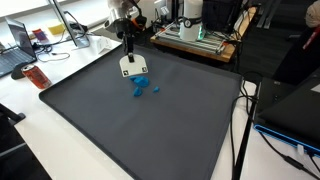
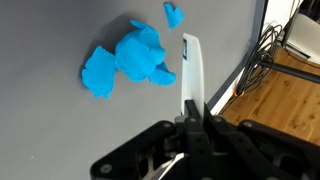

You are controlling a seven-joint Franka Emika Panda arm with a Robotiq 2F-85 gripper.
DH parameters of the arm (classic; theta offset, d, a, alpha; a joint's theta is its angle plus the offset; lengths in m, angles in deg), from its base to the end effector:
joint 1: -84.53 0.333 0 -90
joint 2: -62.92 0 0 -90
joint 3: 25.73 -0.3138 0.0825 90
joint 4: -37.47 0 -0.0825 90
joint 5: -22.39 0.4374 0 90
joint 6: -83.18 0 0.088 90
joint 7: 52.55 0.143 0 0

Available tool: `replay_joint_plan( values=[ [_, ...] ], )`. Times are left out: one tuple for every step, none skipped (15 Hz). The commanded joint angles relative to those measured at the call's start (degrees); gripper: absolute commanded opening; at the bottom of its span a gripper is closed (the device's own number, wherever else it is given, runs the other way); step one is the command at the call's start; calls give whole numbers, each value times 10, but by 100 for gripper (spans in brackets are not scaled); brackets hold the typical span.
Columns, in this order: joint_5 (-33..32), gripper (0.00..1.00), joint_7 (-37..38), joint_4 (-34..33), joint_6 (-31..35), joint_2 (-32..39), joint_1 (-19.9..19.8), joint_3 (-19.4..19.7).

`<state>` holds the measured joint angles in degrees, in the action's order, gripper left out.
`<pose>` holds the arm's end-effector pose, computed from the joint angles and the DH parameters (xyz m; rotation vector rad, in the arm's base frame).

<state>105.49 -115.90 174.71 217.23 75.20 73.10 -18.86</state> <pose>0.5044 -0.1269 0.1440 -2.2891 0.5013 -0.4913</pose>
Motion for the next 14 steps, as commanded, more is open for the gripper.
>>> replay_joint_plan(
  values=[
    [34, 1, -22, 39, 40, -42, 22, 3],
    [37, 1, -22, 43, 49, -47, 27, 3],
    [37, 1, -17, 47, 66, -53, 33, 1],
    [35, 1, -14, 52, 79, -61, 38, 0],
    [30, 1, -8, 58, 98, -70, 45, -2],
    [24, 1, -3, 62, 115, -78, 51, -4],
    [16, 1, 5, 66, 136, -85, 58, -8],
    [9, 1, 13, 70, 157, -91, 65, -11],
    [6, 1, 17, 75, 178, -99, 72, -16],
    [8, 1, 18, 79, 199, -105, 79, -21],
    [5, 1, 23, 84, 217, -113, 86, -26],
    [1, 1, 29, 89, 236, -119, 93, -31],
    [-1, 1, 34, 93, 257, -125, 99, -36],
    [-1, 1, 39, 97, 278, -130, 105, -41]
  ],
)
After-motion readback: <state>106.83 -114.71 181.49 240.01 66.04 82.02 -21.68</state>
